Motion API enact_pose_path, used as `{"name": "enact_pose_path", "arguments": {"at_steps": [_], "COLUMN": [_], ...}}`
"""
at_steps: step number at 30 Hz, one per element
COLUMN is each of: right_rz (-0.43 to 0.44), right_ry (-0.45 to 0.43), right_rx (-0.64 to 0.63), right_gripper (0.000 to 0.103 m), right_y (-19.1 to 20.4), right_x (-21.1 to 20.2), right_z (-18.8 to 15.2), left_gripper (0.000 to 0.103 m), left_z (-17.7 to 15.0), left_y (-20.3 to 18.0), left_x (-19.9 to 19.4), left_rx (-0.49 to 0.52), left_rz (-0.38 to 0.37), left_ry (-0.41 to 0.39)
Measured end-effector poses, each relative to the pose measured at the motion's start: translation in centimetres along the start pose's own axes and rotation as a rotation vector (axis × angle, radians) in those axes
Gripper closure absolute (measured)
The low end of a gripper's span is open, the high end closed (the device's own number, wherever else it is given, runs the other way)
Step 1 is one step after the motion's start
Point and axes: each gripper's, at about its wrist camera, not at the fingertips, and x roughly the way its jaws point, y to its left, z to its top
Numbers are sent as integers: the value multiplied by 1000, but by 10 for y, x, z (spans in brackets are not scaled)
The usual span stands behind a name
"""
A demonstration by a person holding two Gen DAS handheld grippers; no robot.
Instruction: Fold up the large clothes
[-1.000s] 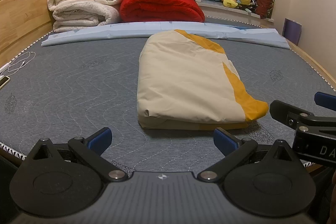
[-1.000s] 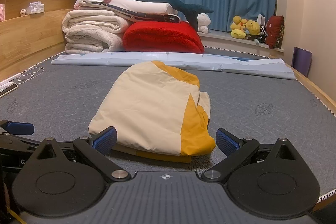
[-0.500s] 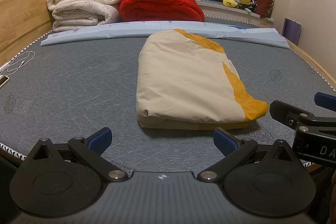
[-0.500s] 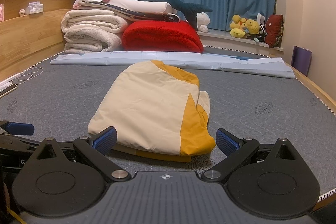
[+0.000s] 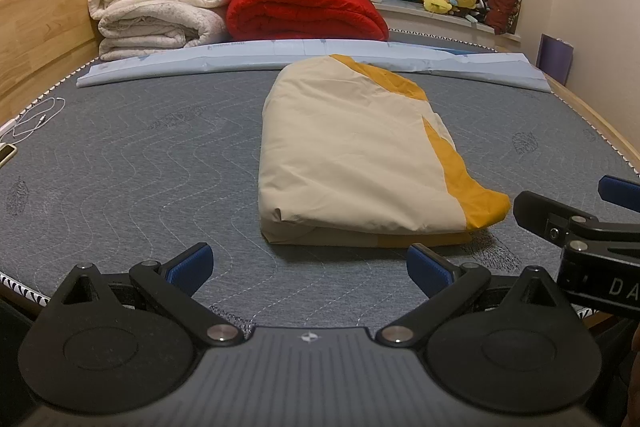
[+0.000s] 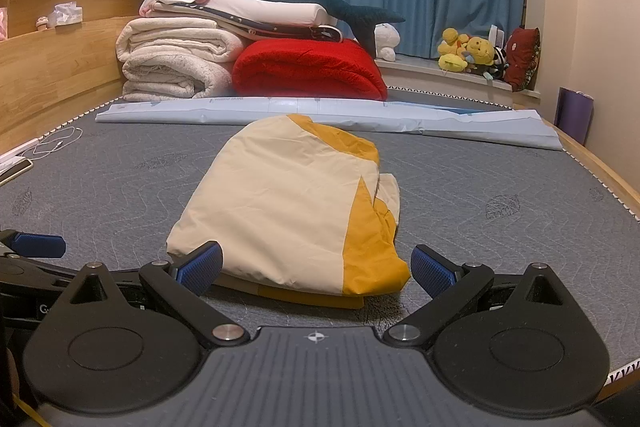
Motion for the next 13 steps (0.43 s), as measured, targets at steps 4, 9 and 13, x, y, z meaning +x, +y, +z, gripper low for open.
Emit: {"name": "enact_pose_path", "arguments": {"at_steps": [4,9,13], "right_rz": [0,0,-2], "right_ry": [0,1,4], "right_rx": [0,1,3], "right_gripper": [3,3,3], "right_y": [0,0,1], "right_x": [0,0,0], "right_z": [0,0,-3], "left_gripper": [0,0,0], "left_z": [0,-1,-2], "left_y": [0,0,0], "left_x": [0,2,3], "left_rx": [1,3,2], "left_rz": [-1,-4,-4], "left_ry": [1,3,7]}}
